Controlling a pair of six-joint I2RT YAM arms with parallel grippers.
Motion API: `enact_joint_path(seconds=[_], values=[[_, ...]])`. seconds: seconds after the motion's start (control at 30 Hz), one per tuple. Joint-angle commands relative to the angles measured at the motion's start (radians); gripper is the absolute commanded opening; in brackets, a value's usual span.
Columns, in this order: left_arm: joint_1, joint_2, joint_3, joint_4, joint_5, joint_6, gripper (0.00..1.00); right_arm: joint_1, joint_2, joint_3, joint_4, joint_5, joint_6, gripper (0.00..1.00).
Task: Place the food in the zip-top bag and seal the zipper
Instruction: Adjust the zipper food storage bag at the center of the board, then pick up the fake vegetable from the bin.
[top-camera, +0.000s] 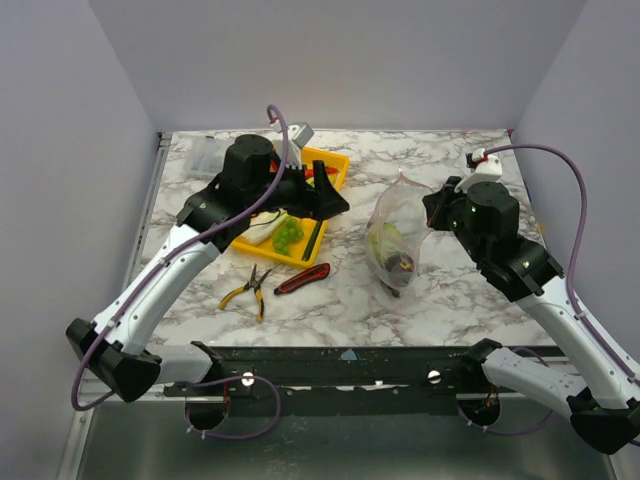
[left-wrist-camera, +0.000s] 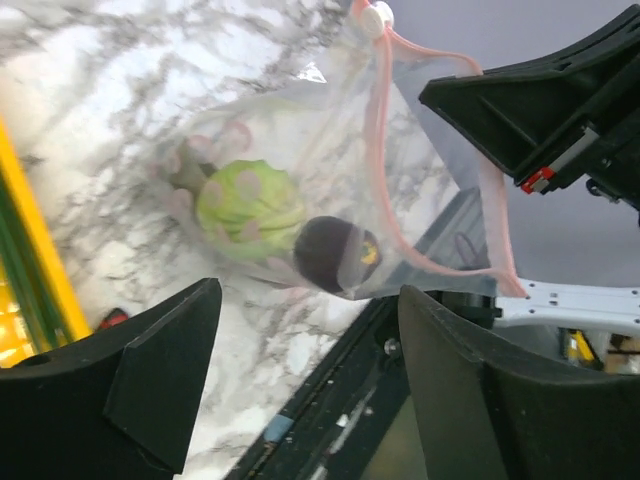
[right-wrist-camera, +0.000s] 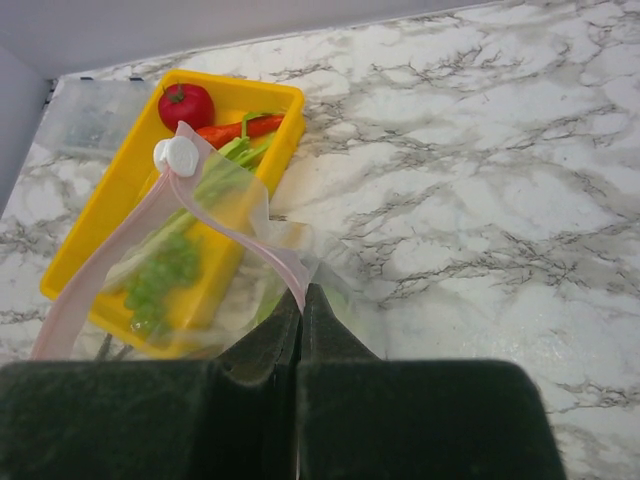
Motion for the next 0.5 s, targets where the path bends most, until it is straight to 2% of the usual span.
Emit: enact_joint_path(seconds=[0.0,0.17,0.27,0.47], values=[[0.087,-0.110,-0.088,-0.055,-0.044,0.125,0.75,-0.003,-0.014,0.039,0.005,-0.006,-0.001,0.01],[0.160,-0.118,-0.168,-0.179,-0.220,0.240,0.77,-0.002,-0.018,0.036,0.010,-0.025,-0.004,0.01],[0.180,-0.067,-0.212,-0.214,-0.304,0.277,0.78,-0.002,-0.022,0.029,0.023,-0.044,-0.005,0.01],[0.206,0.086,-0.214,-0.183,-0.333,0.262,0.79,-0.003,-0.023,0.020,0.034,-0.055,-0.026,0.01]])
